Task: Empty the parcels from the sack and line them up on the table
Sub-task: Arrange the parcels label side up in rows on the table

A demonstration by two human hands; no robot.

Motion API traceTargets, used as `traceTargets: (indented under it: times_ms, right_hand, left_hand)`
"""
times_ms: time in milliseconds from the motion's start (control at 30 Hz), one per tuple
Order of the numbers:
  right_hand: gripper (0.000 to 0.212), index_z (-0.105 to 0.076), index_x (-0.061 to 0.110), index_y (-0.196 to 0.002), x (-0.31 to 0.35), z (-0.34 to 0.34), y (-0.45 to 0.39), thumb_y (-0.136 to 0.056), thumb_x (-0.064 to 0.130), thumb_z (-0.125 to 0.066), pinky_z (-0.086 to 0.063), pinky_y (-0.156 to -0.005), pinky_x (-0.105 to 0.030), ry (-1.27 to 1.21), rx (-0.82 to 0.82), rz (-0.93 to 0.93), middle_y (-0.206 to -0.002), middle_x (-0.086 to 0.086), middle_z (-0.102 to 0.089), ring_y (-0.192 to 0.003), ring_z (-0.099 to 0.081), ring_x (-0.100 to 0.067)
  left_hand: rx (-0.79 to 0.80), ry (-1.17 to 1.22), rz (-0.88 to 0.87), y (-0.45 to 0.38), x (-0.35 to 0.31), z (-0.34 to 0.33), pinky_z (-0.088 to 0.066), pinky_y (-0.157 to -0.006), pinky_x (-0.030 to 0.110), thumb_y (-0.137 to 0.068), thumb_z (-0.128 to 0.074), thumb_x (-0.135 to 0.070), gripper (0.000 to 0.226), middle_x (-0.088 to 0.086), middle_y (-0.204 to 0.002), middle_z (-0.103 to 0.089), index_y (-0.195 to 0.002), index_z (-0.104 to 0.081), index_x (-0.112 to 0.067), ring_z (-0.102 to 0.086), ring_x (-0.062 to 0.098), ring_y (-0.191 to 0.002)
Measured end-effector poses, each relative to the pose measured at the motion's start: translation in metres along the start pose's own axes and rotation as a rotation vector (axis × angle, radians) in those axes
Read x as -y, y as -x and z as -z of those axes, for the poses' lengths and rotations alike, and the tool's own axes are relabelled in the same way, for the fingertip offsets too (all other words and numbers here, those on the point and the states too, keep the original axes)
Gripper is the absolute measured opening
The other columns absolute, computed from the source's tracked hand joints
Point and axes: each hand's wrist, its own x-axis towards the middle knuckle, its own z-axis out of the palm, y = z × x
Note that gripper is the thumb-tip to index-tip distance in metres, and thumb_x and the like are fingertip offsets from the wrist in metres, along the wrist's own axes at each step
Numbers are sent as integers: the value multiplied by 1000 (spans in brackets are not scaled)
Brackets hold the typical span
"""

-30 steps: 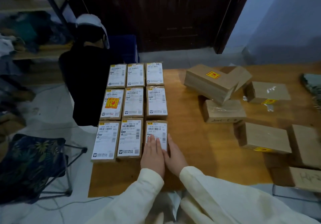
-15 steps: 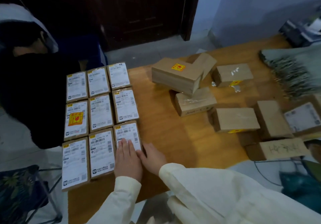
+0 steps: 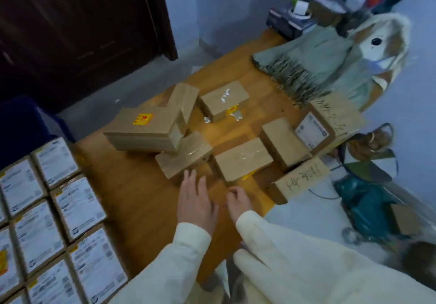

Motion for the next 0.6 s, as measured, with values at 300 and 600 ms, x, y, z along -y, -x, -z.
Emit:
traceTargets:
  times_ms: [300, 600]
  right_hand:
    - [41, -36, 14, -139, 0, 50, -28, -100, 22, -30, -35, -97, -33, -246, -20, -164, -135, -15, -49, -120, -47, -31]
    - [55, -24, 13, -145, -1, 69, -33, -96, 23, -46, -28, -108, -37, -358, 78, -96, -146, -13, -35, -132, -36, -30]
  left_hand:
    - [316, -194, -114, -96, -65, -44, -2, -117, 38, -82, -67, -33, 93, 12, -158, 0, -148, -3, -21, 4, 30, -146]
    - [434, 346, 254, -91, -47, -25, -42, -97, 30, -66, -77, -46, 85, -1, -132, -44, -137, -32, -34, -43, 21, -123]
